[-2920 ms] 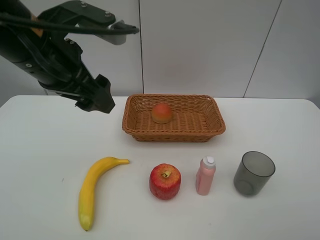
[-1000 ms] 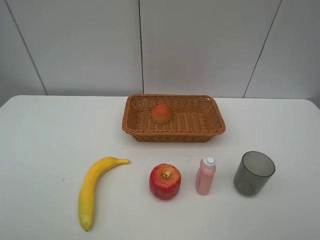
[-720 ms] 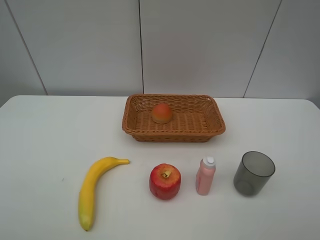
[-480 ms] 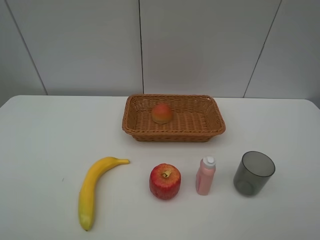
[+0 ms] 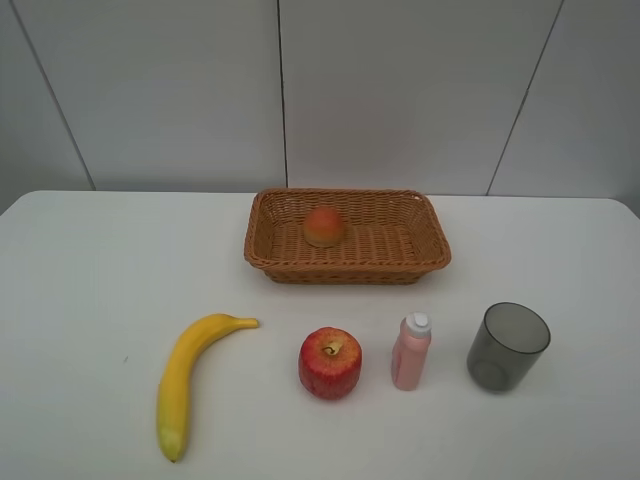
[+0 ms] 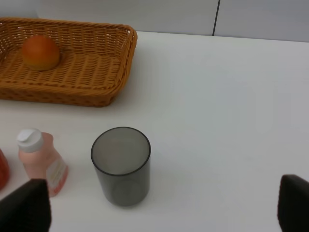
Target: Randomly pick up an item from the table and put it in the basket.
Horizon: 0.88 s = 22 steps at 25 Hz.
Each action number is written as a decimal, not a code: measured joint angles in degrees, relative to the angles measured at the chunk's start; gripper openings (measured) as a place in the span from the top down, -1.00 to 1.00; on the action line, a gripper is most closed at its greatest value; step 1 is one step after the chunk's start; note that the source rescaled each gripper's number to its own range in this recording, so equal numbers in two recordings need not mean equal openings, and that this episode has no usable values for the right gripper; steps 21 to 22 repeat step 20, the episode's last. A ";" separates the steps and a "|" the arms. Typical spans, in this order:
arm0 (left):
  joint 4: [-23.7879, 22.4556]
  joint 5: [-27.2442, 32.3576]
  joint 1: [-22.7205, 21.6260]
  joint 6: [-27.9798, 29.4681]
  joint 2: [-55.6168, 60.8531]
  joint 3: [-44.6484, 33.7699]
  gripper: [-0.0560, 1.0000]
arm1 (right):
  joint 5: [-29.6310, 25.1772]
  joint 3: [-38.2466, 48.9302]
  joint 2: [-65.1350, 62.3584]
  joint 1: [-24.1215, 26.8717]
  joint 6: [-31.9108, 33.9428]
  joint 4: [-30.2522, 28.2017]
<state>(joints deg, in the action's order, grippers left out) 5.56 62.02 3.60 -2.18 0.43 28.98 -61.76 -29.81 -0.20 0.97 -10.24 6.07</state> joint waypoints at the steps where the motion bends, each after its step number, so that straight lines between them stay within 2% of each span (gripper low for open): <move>1: 0.00 0.00 0.00 0.00 0.00 0.00 -1.00 | 0.00 0.00 0.00 0.00 0.00 0.00; 22: 0.05 0.00 0.00 -0.05 0.00 0.00 -1.00 | 0.00 0.00 0.00 0.00 0.00 0.00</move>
